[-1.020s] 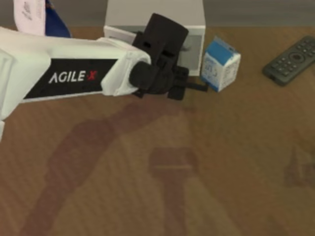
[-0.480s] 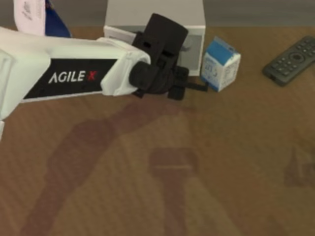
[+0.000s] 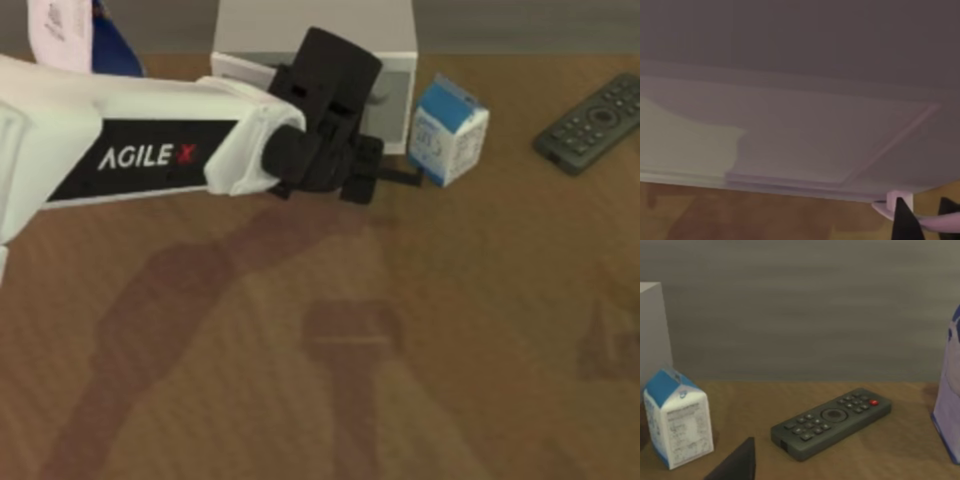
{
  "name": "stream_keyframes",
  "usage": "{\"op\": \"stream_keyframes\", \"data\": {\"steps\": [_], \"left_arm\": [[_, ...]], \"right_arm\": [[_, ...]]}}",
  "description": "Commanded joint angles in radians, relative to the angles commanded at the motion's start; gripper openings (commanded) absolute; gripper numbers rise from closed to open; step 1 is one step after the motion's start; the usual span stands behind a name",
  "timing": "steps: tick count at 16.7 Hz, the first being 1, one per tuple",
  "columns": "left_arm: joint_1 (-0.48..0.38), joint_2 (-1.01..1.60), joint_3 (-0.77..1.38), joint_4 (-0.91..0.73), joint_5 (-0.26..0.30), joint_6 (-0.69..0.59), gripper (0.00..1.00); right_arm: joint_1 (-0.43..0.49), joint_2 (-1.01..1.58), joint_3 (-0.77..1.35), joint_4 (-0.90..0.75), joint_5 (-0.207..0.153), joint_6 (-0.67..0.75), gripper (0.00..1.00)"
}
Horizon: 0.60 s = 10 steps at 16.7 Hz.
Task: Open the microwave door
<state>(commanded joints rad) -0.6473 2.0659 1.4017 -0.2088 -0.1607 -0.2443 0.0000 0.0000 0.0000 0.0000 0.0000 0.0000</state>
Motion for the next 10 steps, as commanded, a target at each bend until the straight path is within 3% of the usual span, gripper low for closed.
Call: {"op": "stream_keyframes", "data": {"steps": [10], "left_arm": [[0.020,-0.032,-0.050,0.025,0.031,0.052,0.00]], "right_arm": [[0.000,0.000,0.000,0.000,0.000,0.000,1.00]]}}
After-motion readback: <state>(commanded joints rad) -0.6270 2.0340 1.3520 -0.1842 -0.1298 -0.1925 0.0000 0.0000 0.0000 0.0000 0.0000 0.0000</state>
